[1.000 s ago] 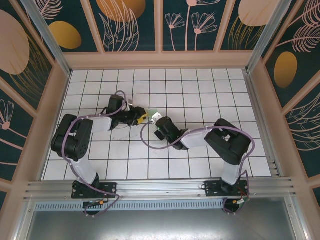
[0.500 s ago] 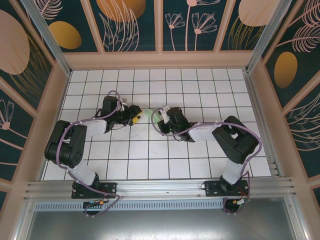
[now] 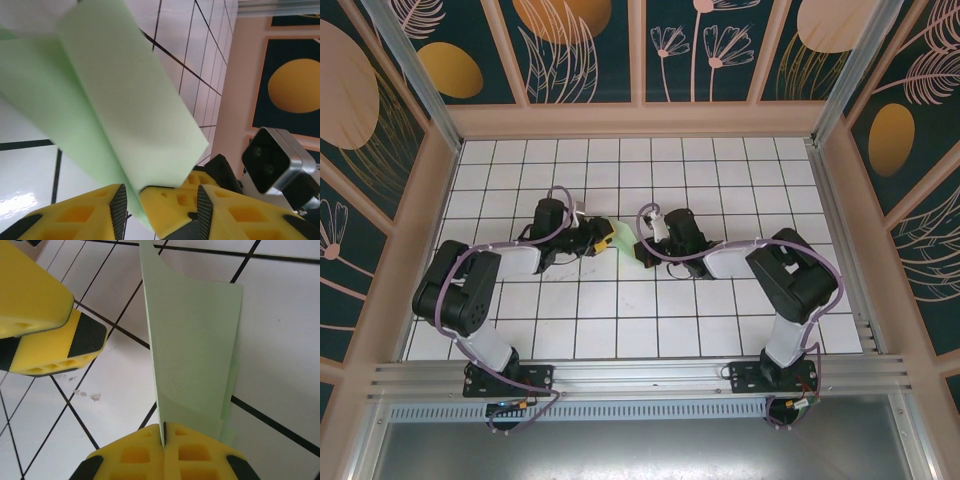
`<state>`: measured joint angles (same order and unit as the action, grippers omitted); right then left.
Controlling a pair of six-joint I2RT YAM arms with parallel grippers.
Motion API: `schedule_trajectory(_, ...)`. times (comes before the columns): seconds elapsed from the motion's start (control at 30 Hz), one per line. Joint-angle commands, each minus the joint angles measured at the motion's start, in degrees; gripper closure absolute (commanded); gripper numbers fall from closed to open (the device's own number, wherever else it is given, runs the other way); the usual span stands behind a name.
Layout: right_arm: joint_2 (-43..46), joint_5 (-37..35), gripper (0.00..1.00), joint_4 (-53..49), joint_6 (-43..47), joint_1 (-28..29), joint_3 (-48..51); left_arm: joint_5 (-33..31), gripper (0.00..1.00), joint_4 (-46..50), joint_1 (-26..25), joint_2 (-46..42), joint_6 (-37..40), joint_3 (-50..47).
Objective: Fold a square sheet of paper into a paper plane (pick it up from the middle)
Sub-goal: Fold the wing for the fifth time at the center of the table.
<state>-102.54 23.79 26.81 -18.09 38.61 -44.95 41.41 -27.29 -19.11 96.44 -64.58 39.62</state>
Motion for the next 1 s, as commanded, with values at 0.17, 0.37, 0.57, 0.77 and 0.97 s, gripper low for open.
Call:
schedule_trajectory(0.17, -4.0, 7.2, 1.00, 3.6, -5.1, -1.1, -0.5, 1.4, 0.59, -4.3, -1.4, 3.0, -0.1, -0.9)
schedule_trajectory(0.37, -5.3, 8.9, 1.00, 3.7, -5.6, -1.3, -1.1, 1.8, 0.60, -5.1, -2.1, 4.5, -0.3, -0.9)
schedule_trajectory(0.57, -6.6, 10.8, 1.00, 2.9, -5.6, -1.6, -1.9, 2.1, 0.61, -5.7, -2.5, 5.6, -0.4, -0.7)
schedule_trajectory(0.77, -7.6, 11.6, 1.00, 1.5, -5.3, -1.9, -2.9, 3.3, 0.62, -7.0, -3.0, 7.1, -1.1, -0.4)
schedule_trajectory(0.97, -8.7, 11.9, 1.00, 0.3, -5.2, -1.8, -3.7, 3.6, 0.63, -7.3, -3.3, 8.0, -1.2, -0.2)
